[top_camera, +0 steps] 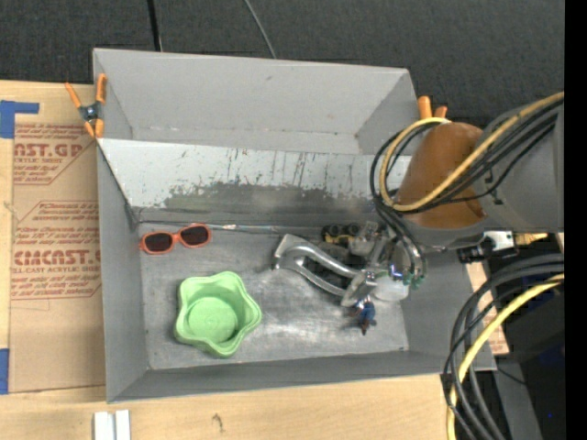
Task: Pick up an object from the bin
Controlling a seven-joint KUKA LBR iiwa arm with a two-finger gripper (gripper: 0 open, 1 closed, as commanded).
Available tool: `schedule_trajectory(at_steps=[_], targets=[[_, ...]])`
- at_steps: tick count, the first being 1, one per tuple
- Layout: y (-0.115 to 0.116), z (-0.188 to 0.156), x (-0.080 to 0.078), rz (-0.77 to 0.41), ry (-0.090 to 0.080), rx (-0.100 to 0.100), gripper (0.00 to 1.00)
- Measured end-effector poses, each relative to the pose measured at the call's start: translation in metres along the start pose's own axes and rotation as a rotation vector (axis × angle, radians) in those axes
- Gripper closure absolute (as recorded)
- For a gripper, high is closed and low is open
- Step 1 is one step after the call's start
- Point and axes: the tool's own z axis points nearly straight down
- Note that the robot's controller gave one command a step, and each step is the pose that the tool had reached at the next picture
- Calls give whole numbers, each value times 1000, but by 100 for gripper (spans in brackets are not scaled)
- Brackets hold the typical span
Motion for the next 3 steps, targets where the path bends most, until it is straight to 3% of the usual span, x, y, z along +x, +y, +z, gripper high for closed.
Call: schedule_trajectory(at_steps=[1, 2, 3], targets=[[-12, -39, 15, 16, 25, 7, 100], [37, -48, 14, 115, 7, 4, 100], [33, -10, 27, 208, 12, -3, 100]])
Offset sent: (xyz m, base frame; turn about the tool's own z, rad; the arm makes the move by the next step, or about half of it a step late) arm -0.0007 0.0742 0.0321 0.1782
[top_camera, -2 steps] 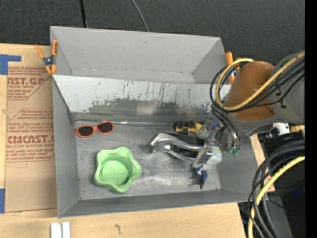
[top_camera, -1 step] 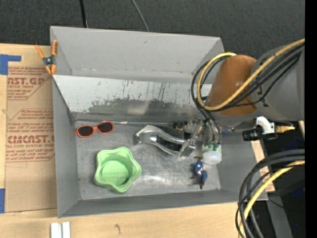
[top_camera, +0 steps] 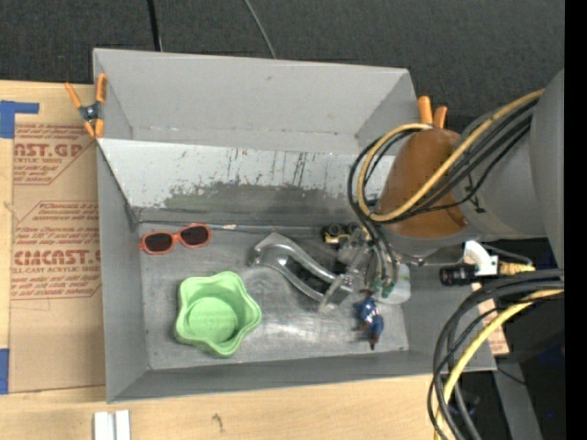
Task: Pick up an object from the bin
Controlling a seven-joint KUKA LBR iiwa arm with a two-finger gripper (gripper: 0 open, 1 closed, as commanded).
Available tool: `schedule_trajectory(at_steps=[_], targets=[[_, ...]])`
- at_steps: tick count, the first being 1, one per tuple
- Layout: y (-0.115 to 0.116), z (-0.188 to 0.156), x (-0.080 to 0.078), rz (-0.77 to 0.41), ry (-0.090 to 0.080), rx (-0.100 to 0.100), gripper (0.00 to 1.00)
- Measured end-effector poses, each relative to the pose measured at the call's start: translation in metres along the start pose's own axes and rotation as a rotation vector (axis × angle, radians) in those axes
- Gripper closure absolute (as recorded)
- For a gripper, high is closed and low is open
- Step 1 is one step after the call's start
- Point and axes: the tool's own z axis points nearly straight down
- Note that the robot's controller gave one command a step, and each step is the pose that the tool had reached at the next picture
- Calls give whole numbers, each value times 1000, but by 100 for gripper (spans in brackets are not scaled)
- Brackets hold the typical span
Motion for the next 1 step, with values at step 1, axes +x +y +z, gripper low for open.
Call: schedule_trajectory(at_steps=[1], targets=[[-7, -176, -16, -151, 6, 11, 100]])
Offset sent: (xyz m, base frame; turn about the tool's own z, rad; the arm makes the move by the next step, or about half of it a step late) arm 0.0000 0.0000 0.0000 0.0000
